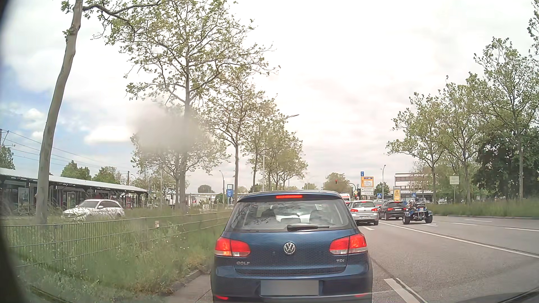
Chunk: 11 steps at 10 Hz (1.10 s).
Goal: Follow the waypoints while adhering to traffic rules and regulations
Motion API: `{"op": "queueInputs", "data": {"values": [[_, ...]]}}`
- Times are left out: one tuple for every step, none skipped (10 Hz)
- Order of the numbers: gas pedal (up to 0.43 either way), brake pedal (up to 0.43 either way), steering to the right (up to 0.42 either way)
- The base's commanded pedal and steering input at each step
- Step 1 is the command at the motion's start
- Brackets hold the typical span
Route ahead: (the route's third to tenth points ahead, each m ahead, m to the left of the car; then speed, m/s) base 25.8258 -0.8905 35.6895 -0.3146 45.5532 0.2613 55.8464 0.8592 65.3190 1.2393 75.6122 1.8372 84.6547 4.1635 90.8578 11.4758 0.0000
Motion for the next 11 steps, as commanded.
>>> {"op": "queueInputs", "data": {"values": [[0.000,0.250,-0.004],[0.000,0.250,-0.004],[0.000,0.250,-0.003],[0.000,0.250,-0.003],[0.000,0.250,-0.003],[0.000,0.250,-0.004],[0.000,0.250,-0.003],[0.000,0.250,-0.003],[0.000,0.250,-0.004],[0.000,0.250,-0.003],[0.000,0.250,-0.004]]}}
